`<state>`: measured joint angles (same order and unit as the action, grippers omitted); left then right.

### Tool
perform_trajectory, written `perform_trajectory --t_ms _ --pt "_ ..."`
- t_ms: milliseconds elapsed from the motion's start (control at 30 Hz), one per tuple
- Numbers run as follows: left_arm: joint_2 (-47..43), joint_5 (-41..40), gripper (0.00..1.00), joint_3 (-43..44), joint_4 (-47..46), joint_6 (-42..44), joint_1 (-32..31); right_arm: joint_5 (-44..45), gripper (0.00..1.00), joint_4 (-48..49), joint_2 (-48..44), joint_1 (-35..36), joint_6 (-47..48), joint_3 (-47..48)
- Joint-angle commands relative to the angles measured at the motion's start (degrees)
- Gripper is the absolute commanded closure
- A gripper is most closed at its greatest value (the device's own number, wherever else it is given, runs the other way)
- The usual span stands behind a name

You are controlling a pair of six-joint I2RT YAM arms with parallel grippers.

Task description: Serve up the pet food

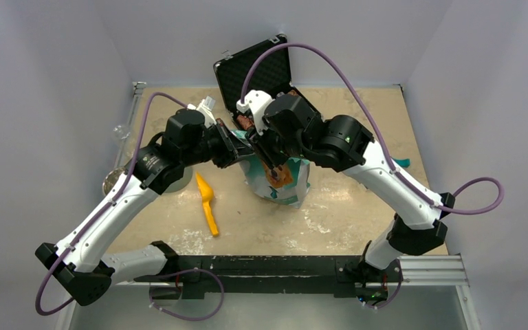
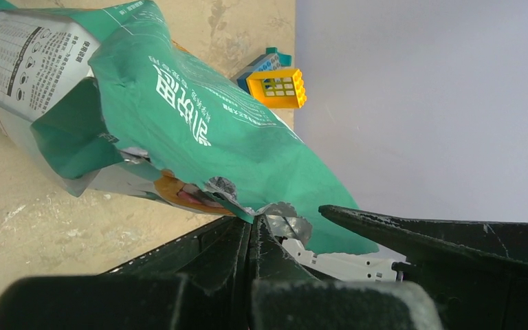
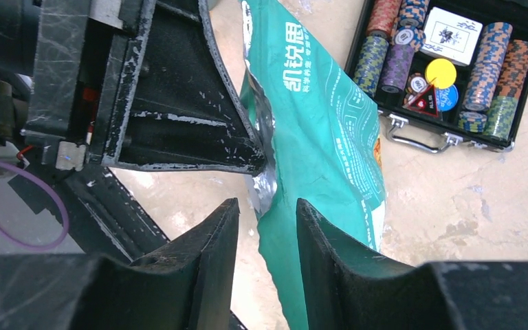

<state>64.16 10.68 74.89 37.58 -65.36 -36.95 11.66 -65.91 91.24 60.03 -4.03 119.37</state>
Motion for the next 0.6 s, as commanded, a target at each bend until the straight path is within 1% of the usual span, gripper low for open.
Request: perform_trajectory --t_ms 0,67,200,300,367,400,467,567 --pt "-1.04 -1.36 1.00 2.28 1.98 1.12 0.14 2.10 0.60 -0.19 0.97 -0.18 -0.25 1.79" --pt "-1.12 -1.18 1.00 2.32 1.88 0.96 0.16 2.62 0.62 -0.23 1.79 -0.13 0.40 1.70" --pt "-1.14 -1.15 1.00 2.71 1.89 0.94 0.14 4.53 0.70 0.20 2.38 -0.18 1.63 1.19" --pt "-1.05 -0.90 1.00 2.50 1.68 0.74 0.18 6.04 0.83 0.95 2.81 -0.18 2.52 0.30" --pt "-0.97 -0.80 1.00 2.25 1.56 0.45 0.13 6.32 0.93 0.66 3.54 -0.18 2.52 1.41" --pt "-0.88 -0.77 1.00 2.15 1.51 0.42 0.13 6.20 0.96 0.12 3.96 -0.18 2.24 2.54" --pt "-0.81 -0.86 1.00 2.10 1.46 0.29 0.18 5.57 1.00 -1.09 4.41 -0.18 1.13 4.56" --pt "-0.77 -1.23 1.00 1.80 1.19 -0.23 0.17 6.11 1.00 -0.42 3.34 -0.19 -0.14 3.62"
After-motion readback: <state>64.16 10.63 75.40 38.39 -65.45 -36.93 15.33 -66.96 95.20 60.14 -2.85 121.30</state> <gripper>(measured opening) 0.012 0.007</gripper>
